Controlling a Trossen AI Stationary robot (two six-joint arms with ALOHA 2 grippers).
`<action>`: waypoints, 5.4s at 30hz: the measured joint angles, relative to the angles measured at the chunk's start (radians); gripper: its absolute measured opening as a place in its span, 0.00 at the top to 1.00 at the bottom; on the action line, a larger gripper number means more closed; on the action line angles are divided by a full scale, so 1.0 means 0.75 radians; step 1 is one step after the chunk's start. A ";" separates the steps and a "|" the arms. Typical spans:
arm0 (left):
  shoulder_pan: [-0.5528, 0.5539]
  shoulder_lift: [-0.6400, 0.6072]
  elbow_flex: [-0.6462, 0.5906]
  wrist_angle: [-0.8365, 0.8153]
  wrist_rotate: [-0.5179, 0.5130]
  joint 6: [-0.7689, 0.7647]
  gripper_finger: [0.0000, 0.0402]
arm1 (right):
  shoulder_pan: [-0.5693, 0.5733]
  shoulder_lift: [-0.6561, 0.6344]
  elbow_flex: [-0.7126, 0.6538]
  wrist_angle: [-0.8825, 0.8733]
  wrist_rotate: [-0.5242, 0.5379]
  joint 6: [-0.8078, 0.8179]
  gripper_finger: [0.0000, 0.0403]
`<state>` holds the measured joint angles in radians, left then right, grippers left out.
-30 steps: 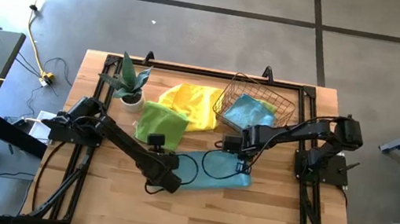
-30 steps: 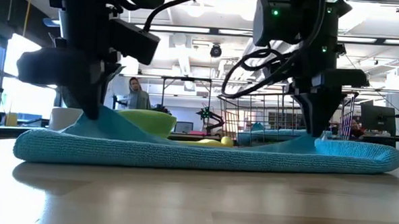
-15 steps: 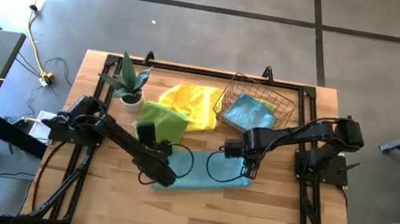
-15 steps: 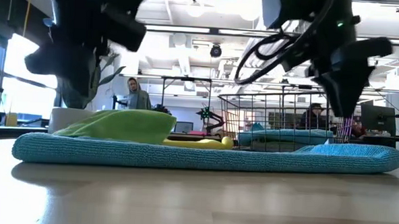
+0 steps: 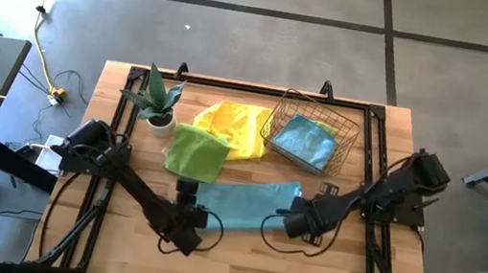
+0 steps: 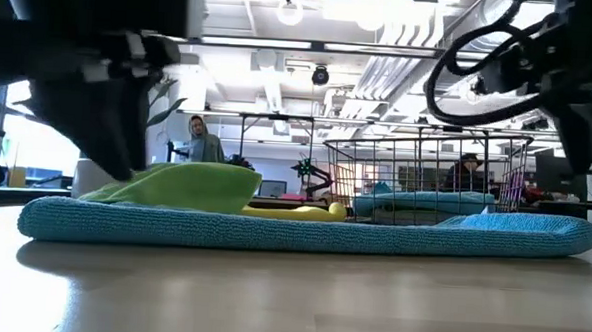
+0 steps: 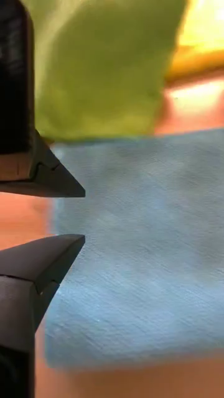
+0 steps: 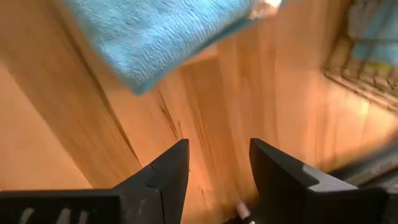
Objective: Fold microfiber towels
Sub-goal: Fold the blue microfiber towel
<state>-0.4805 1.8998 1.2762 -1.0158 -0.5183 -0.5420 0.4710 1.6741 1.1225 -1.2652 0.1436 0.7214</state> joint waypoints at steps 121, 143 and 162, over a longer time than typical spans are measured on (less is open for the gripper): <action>-0.182 -0.468 -0.401 1.141 0.369 -0.027 0.90 | -0.201 0.491 0.693 0.559 -0.100 -0.148 1.00; -0.269 -0.469 -0.400 1.095 0.358 -0.091 0.90 | -0.179 0.660 1.059 0.642 0.005 -0.405 1.00; -0.315 -0.469 -0.400 1.074 0.361 -0.136 0.90 | -0.181 0.764 1.085 0.803 -0.174 -0.614 0.70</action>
<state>-0.7168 1.5482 0.9764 -0.2107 -0.2477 -0.6440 0.3352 2.2471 1.9359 -0.6632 0.0132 0.2607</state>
